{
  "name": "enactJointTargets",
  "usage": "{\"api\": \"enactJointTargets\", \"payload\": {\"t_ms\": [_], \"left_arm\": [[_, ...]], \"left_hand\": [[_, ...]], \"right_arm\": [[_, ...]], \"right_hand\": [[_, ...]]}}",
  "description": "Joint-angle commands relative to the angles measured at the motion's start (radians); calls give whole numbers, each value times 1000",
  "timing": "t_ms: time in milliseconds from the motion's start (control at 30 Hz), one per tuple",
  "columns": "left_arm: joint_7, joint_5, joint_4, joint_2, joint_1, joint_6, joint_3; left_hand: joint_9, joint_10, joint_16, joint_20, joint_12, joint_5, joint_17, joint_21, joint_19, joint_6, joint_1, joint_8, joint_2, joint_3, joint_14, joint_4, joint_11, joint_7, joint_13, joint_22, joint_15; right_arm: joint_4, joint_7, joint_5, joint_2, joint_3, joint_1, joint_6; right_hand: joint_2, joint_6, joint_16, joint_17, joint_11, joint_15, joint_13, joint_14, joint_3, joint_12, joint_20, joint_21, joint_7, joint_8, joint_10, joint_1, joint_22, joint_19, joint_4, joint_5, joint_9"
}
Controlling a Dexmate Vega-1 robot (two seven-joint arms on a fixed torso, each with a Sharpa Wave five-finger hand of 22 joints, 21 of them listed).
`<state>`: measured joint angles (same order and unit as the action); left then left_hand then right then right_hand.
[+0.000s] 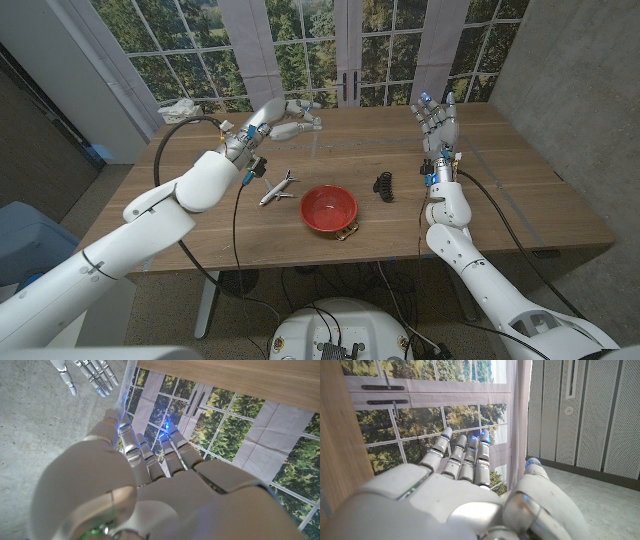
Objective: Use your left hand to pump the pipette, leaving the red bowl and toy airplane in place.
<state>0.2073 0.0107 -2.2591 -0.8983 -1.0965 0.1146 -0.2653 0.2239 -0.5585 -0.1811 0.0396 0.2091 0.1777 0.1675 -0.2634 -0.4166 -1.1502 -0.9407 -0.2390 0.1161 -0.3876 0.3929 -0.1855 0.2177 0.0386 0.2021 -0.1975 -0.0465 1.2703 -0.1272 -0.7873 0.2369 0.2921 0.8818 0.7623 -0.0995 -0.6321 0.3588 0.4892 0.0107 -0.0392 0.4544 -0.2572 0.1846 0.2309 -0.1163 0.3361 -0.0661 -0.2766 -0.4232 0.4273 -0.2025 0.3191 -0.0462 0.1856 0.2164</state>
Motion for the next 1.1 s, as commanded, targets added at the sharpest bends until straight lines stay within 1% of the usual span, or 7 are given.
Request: {"api": "enactJointTargets", "payload": {"t_ms": [33, 400, 567, 700, 733, 833, 1100], "left_arm": [[-16, -12, -2, 7, 1, 10, 1], [-23, 6, 8, 19, 4, 11, 0], [-28, 18, 11, 19, 3, 8, 3], [-31, 26, 11, 18, 2, 12, 5], [-34, 29, 12, 17, 2, 10, 6], [-31, 31, 12, 18, 0, 7, 7], [-36, 40, 13, 15, 0, 6, 7]], "left_hand": [[53, -5, 0, 12, 2, 4, 3, -5, -1, -8, -14, -19, -2, -7, -5, 3, 3, 1, 3, -4, -133], [54, -12, -4, 5, 5, 0, 5, -8, -4, -14, 0, -15, -11, 9, -3, 15, -1, 19, 3, -4, -125], [51, -11, -4, 1, 4, -2, 6, -9, -5, -12, 5, -11, -15, 14, -2, 17, -2, 22, 3, -5, -125], [45, -4, -6, -4, 2, -3, 7, -9, -5, 3, 12, 2, -20, 21, 1, 19, -3, 24, 2, -5, -124], [40, 1, -6, -6, 0, -4, 7, -10, -5, 14, 16, 10, -24, 25, 1, 20, -4, 26, 2, -5, -122], [37, 9, -5, -6, -3, -4, 7, -10, -6, 18, 18, 14, -29, 28, 1, 19, -5, 25, 1, -5, -122], [28, 19, -5, -9, -5, -5, 7, -11, -7, 37, 24, 28, -39, 37, -1, 19, -6, 34, 0, -5, -118]], "right_arm": [[7, 15, 12, 4, -2, 4, 2], [2, 18, 12, 2, -1, 4, 2], [-4, 19, 17, 0, 1, 2, 6], [-9, 15, 15, -2, 2, -1, 8], [-9, 14, 15, -1, 2, -1, 8], [-12, 14, 16, -3, 2, -2, 12], [-14, 13, 16, -3, 2, -3, 13]], "right_hand": [[7, -4, -4, 3, 0, -8, 3, 5, 4, 4, 2, -3, -3, -1, 3, 1, -1, -1, -5, 7, 4], [6, -5, -4, 3, 0, -9, 3, 4, 4, 4, 3, -3, -3, 0, 2, -2, -1, -2, -10, 7, 6], [6, -5, -4, 4, 0, -9, 3, 4, 4, 5, 2, -3, -3, 1, 3, -3, -1, -2, -11, 7, 7], [5, -4, -5, 4, -2, -7, 3, 4, 4, 4, 2, -3, -4, 1, 3, -5, -2, -3, -13, 6, 8], [5, -5, -5, 4, -1, -7, 3, 4, 4, 5, 2, -3, -3, 1, 3, -5, -2, -2, -13, 6, 8], [5, -5, -5, 4, -1, -7, 3, 4, 4, 5, 2, -3, -4, 1, 4, -6, -2, -3, -14, 6, 9], [5, -5, -6, 4, -1, -8, 3, 4, 4, 5, 2, -3, -4, 2, 4, -8, -2, -3, -16, 6, 10]]}}
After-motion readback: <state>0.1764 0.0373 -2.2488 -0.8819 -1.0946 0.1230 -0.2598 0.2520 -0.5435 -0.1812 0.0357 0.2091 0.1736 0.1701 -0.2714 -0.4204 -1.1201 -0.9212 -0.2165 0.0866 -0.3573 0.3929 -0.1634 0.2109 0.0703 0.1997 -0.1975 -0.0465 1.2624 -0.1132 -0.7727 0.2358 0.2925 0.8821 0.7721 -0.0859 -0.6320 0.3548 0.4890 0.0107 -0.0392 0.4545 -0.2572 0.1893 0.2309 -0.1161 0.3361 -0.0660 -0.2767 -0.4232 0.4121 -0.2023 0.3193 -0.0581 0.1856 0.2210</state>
